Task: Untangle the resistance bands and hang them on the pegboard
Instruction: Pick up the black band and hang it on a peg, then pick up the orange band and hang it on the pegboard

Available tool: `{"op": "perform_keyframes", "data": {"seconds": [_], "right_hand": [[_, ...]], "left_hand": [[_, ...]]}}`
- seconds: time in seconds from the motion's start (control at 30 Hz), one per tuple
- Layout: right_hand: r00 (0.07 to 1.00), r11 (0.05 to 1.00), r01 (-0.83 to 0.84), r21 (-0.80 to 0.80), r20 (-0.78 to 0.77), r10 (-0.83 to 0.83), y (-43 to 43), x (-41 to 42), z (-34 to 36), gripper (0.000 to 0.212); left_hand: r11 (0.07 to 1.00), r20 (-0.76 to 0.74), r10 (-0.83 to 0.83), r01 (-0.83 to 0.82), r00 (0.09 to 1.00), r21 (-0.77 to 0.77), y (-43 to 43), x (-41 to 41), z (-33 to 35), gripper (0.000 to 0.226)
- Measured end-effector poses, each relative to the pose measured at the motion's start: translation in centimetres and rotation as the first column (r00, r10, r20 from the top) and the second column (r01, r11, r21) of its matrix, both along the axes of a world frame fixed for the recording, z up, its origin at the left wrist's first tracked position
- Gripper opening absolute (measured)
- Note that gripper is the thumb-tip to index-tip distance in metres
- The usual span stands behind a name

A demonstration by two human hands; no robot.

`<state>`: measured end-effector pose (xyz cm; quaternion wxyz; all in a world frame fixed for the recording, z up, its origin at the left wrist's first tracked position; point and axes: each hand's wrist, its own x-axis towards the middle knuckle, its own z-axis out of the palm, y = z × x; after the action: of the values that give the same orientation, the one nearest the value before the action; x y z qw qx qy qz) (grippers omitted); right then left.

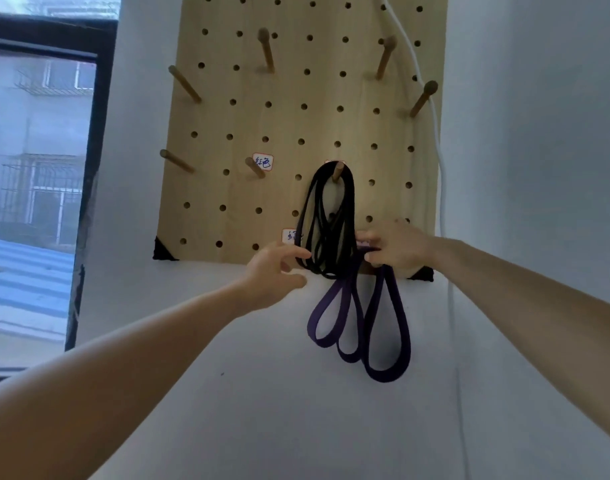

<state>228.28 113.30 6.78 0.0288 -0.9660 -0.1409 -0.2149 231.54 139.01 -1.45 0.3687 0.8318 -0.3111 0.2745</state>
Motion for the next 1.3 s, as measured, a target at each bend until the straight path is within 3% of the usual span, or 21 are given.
{"op": "perform_keyframes", "data": {"seconds": [0.07, 0.13, 0.3, 0.47, 0.67, 0.93, 1.1, 1.2, 1.3], "right_hand": [[0.991, 0.997, 0.034, -0.066, 0.133, -0.025, -0.4, -1.0, -1.1, 0.023], [0.969, 1.000, -0.025, -0.014, 0.245, 0.027, -0.1, -2.5, -3.2, 0.028], [0.929, 0.948, -0.280, 0.154, 0.294, 0.226, 2.4, -6.8, -12.7, 0.032], [0.949, 0.919, -0.316, 0.237, 0.053, 0.312, 5.1, -7.9, -24.8, 0.021], [0.892, 0.948, -0.257, 0.189, -0.331, 0.308, 7.6, -5.9, -37.5, 0.020], [0.629, 0.980, -0.190, 0.051, -0.760, 0.162, 8.1, -2.5, -54.2, 0.025], [0.464, 0.988, -0.151, 0.011, -0.882, 0.081, 7.8, -1.6, -65.4, 0.028], [0.376, 0.999, -0.034, 0.000, -0.927, 0.013, 6.2, -2.0, -72.3, 0.031], [0.295, 0.990, 0.129, -0.060, -0.951, -0.096, 4.1, -3.8, -78.2, 0.049]], "left_hand": [[0.999, -0.027, -0.024, 0.023, 0.999, -0.049, 0.3, -0.5, -0.8, 0.047], [0.991, -0.071, -0.078, 0.070, 0.994, -0.114, 0.7, -1.6, -1.9, 0.044], [0.976, -0.126, -0.133, 0.107, 0.983, -0.190, 3.1, -5.5, -7.0, 0.024], [0.987, -0.237, -0.145, 0.123, 0.961, -0.105, 5.7, -8.4, -17.1, 0.017], [0.997, -0.450, -0.053, 0.071, 0.891, 0.022, 7.9, -9.8, -32.4, 0.017], [0.992, -0.736, 0.075, 0.024, 0.673, 0.123, 8.0, -11.2, -52.3, 0.016], [0.985, -0.851, 0.125, 0.040, 0.510, 0.169, 6.4, -13.3, -62.5, 0.019], [0.978, -0.897, 0.136, 0.088, 0.420, 0.189, 5.6, -15.2, -67.6, 0.023], [0.960, -0.926, 0.183, 0.143, 0.331, 0.241, 5.7, -17.3, -71.6, 0.032]]}}
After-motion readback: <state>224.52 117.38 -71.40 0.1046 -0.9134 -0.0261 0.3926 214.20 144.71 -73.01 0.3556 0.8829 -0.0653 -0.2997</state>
